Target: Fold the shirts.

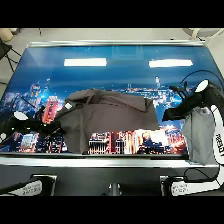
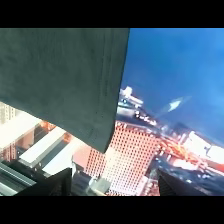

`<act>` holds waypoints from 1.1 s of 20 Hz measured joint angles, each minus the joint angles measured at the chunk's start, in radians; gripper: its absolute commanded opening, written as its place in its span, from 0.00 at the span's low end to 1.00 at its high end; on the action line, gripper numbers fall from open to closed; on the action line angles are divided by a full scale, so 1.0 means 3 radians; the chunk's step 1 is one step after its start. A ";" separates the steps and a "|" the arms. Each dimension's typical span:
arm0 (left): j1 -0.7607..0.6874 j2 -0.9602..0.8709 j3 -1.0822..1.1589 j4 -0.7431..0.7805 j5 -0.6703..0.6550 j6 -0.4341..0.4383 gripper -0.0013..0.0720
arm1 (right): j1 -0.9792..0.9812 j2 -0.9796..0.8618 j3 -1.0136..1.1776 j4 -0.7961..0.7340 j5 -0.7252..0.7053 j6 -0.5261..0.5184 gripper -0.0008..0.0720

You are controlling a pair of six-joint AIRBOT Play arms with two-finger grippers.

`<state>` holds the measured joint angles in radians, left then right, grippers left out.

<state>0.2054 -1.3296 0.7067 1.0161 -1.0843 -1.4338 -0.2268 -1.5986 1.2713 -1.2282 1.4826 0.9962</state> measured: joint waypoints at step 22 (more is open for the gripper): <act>-0.0084 0.1414 0.2215 0.0130 0.0267 0.0149 0.06 | 0.0361 0.1345 0.1111 -0.0050 -0.0665 -0.0247 0.06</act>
<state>0.1802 -0.9054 1.3712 1.0550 -1.0042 -1.3891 -0.1184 -1.1950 1.6047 -1.2430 1.2831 0.9222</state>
